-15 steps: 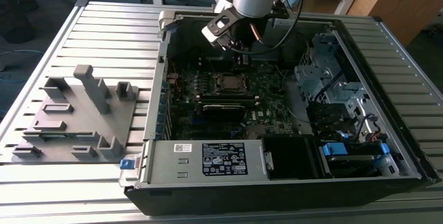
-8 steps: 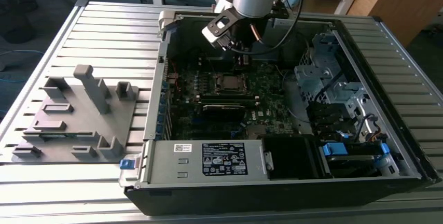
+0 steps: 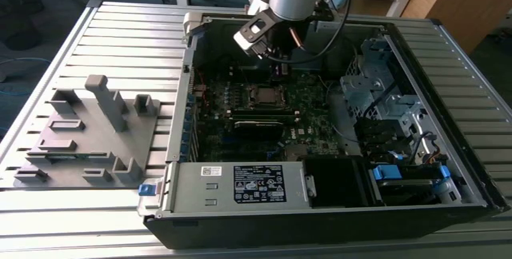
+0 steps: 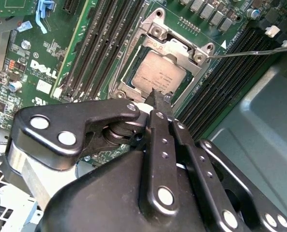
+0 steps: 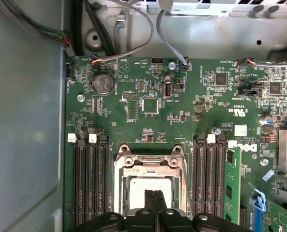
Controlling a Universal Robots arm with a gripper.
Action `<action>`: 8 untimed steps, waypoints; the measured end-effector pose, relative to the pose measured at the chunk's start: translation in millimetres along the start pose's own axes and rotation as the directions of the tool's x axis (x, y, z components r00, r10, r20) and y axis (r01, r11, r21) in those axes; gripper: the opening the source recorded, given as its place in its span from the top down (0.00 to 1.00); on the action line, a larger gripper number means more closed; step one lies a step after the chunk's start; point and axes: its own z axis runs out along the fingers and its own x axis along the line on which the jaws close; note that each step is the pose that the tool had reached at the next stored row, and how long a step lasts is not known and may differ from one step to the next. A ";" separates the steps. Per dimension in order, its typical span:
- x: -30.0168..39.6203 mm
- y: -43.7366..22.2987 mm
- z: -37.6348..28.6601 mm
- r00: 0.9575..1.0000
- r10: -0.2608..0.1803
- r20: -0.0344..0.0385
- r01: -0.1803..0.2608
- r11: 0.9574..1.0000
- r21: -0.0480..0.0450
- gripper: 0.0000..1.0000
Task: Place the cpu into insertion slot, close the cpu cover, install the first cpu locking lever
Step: 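Close the cpu cover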
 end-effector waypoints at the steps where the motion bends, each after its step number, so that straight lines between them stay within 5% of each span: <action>1: 0.0 0.0 0.0 1.000 -0.009 0.000 0.009 1.000 0.000 0.90; 8: 0.0 0.0 0.1 0.997 -0.074 0.002 0.074 0.997 0.000 0.90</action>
